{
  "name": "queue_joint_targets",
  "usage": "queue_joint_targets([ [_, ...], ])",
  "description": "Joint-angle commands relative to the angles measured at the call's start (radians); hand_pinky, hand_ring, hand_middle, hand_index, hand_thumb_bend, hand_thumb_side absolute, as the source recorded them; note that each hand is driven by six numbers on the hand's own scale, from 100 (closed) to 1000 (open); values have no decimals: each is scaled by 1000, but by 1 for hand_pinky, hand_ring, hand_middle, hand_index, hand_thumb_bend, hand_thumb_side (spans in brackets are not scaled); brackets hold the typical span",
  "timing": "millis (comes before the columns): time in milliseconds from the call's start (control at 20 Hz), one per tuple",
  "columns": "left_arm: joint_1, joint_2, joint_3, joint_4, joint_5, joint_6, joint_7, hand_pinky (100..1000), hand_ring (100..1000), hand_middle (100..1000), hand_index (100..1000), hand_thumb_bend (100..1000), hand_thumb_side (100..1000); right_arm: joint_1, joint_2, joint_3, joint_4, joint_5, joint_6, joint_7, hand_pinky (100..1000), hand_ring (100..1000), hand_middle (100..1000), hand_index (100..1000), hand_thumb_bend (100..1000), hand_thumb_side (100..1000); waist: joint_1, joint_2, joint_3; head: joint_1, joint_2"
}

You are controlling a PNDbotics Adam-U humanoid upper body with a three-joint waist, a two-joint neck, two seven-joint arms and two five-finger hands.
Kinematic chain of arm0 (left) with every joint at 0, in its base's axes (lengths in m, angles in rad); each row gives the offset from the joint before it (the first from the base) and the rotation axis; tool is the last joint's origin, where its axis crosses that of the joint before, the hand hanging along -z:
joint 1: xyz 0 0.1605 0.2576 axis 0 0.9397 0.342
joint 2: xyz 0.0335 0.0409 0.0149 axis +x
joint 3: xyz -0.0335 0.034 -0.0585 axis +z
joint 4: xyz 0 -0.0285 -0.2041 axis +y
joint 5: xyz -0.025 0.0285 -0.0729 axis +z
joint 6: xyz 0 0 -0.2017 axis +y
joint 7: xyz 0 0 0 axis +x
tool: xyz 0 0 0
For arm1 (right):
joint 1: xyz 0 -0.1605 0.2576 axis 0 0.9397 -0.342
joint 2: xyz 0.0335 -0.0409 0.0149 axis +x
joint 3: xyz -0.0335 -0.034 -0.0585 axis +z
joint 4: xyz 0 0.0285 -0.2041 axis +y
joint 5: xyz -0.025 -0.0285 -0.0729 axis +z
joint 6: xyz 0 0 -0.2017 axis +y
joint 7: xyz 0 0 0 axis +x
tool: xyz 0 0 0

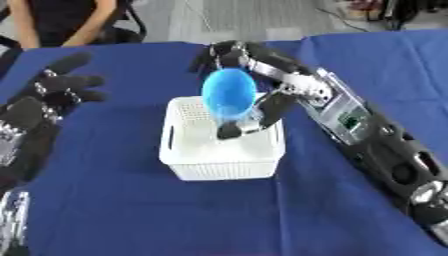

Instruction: Pick up objects on the table and place them in the box.

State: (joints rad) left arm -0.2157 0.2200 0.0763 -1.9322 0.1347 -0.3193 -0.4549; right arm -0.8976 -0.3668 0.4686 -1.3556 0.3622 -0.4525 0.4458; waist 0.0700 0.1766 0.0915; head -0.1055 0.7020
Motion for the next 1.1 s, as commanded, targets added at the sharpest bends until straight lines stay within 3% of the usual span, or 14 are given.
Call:
queue_joint_targets([
  [50,-11,6,-1,-15,5,-1,-4,780,832,953,830,836,968,-9,2,-9,2,57,-17,10,734,777,871,926,886,621,0,-13,0,-5,-12],
  [1100,-11,7,-1,-15,5,-1,-4,780,834,954,828,834,968,0,-9,-17,17,114,-43,-19,741,779,870,928,880,621,0,-13,-2,-4,-15],
])
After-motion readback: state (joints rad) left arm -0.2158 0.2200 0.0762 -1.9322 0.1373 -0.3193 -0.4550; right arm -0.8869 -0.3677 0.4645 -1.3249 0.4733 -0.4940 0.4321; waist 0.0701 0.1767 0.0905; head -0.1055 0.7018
